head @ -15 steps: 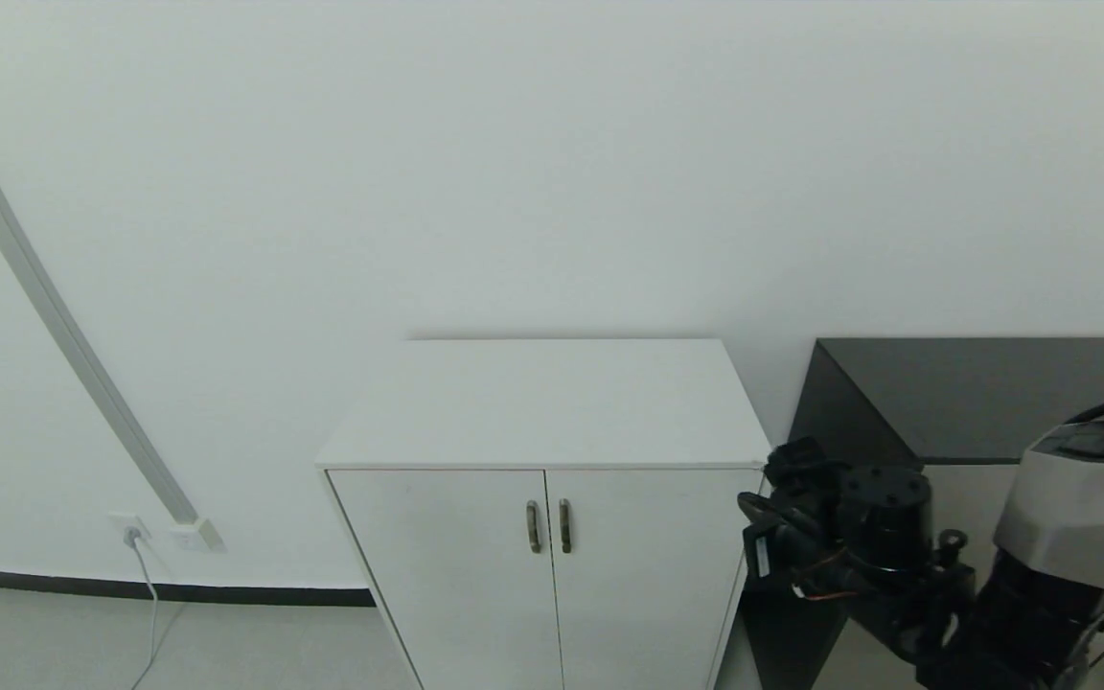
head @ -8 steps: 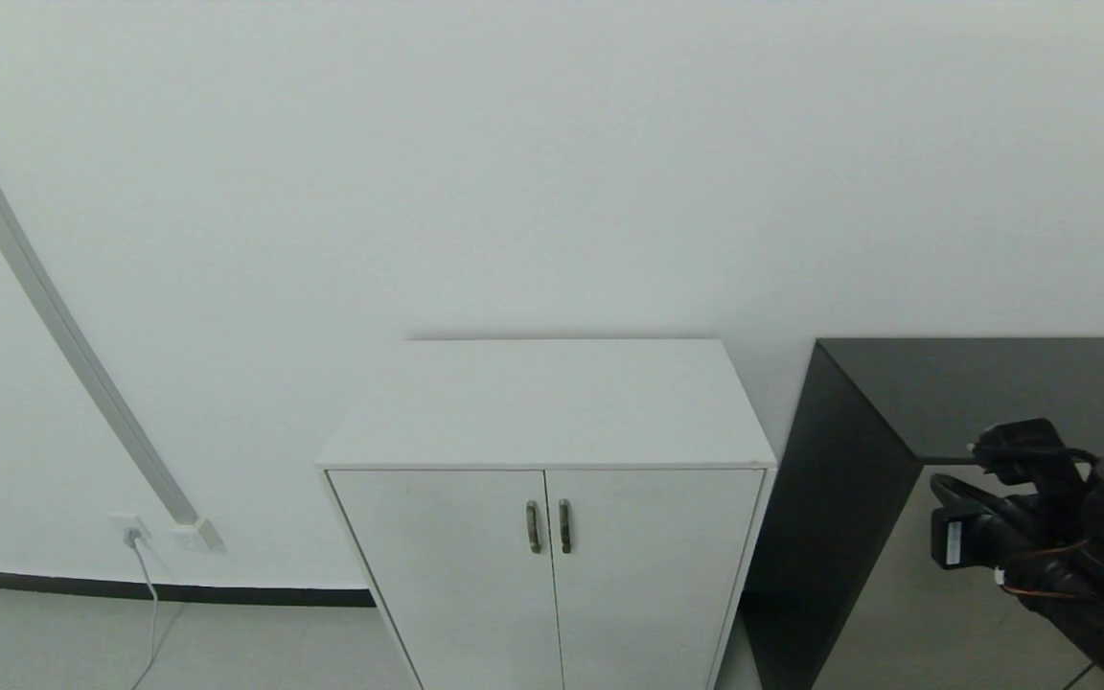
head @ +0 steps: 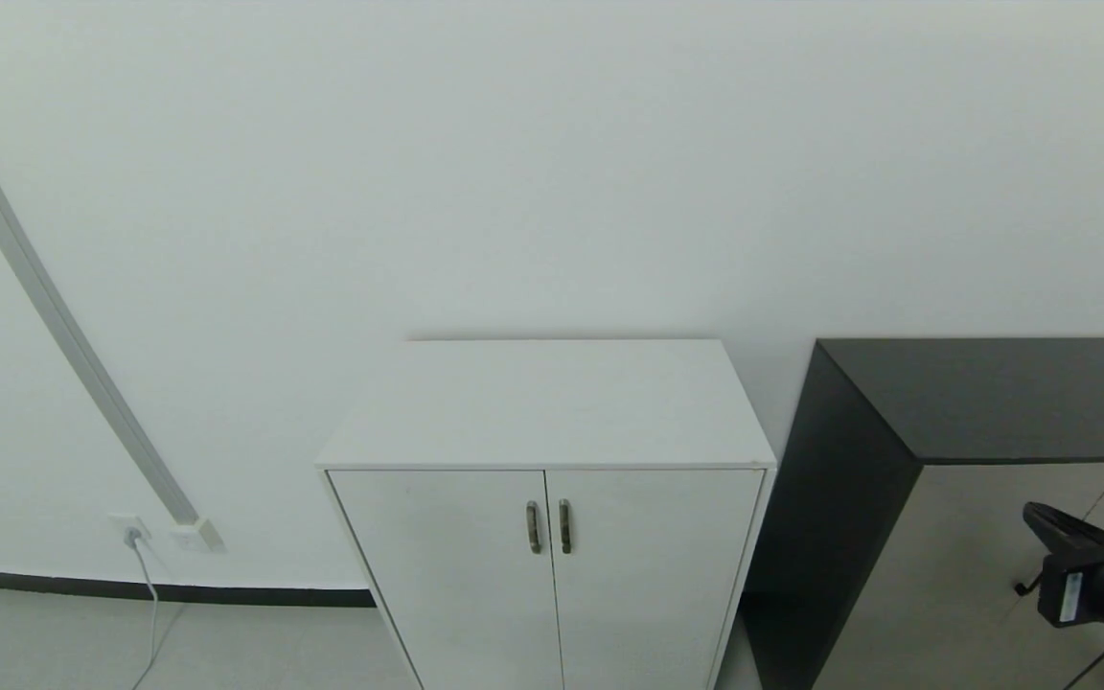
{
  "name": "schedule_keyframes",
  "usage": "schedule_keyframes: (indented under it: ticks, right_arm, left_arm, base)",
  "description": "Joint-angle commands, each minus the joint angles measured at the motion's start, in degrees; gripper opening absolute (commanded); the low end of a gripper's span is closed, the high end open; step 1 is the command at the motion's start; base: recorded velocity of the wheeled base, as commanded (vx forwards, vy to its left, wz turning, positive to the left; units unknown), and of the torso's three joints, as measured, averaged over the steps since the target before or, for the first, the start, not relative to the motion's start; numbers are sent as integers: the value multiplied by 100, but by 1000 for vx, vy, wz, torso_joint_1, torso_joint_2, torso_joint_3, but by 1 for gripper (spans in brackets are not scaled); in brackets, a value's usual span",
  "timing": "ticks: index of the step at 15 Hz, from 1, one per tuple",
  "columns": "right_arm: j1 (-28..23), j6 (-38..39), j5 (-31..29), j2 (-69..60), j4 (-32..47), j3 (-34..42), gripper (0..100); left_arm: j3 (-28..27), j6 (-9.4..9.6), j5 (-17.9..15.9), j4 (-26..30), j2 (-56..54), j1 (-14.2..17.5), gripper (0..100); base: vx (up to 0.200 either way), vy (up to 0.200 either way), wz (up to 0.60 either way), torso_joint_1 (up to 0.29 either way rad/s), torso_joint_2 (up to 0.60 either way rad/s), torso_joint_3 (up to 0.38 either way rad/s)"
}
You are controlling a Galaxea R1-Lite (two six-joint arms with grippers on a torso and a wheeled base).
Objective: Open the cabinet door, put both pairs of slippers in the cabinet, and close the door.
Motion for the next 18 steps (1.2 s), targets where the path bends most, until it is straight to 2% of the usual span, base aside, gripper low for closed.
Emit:
schedule_keyframes:
  ticks: [1, 2, 4, 5, 6, 7, 9, 11, 14, 16, 17, 18]
  right_arm:
    - [-1, -1, 180, -2095, 1640, -13, 0]
    - [-1, -1, 224, -2490, 2053, -21, 0]
    - [-1, -1, 470, -3695, 3635, -188, 0]
    - [-1, 52, 637, -4591, 5033, -513, 0]
    - [-1, 60, 681, -4802, 5402, -601, 0]
    - [-1, 104, 857, -5496, 6536, -821, 0]
    - [8, 104, 1121, -6270, 7564, -812, 0]
    - [17, 113, 1349, -6533, 7590, -522, 0]
    - [70, 122, 1516, -6832, 6861, 23, 0]
    - [96, 192, 1877, -6982, 6878, 40, 0]
    - [157, 263, 1965, -7122, 7195, 40, 0]
    - [368, 553, 1938, -7131, 7168, 40, 0]
  left_arm:
    - [1, 2, 1, 6, 0, -5, 0]
    - [1, 2, 1, -3, 9, 4, 0]
    - [1, 2, 1, -3, 0, -5, 0]
    - [1, -6, 1, -3, 9, 4, 0]
    - [1, -6, 1, -3, 9, 4, 0]
    - [1, 2, 1, 6, 9, 4, 0]
    - [1, 2, 1, 6, 9, -5, 0]
    - [1, 2, 1, 6, 0, 4, 0]
    - [1, 2, 1, 6, 0, 4, 0]
    - [1, 2, 1, 6, 9, 4, 0]
    - [1, 2, 1, 6, 9, 4, 0]
    - [1, 2, 1, 6, 9, -5, 0]
  base:
    - [0, 0, 0, 0, 0, 0]
    - [0, 0, 0, 0, 0, 0]
    - [0, 0, 0, 0, 0, 0]
    - [0, 0, 0, 0, 0, 0]
    - [0, 0, 0, 0, 0, 0]
    - [0, 0, 0, 0, 0, 0]
    - [0, 0, 0, 0, 0, 0]
    - [0, 0, 0, 0, 0, 0]
    - [0, 0, 0, 0, 0, 0]
    - [0, 0, 0, 0, 0, 0]
    - [0, 0, 0, 0, 0, 0]
    - [0, 0, 0, 0, 0, 0]
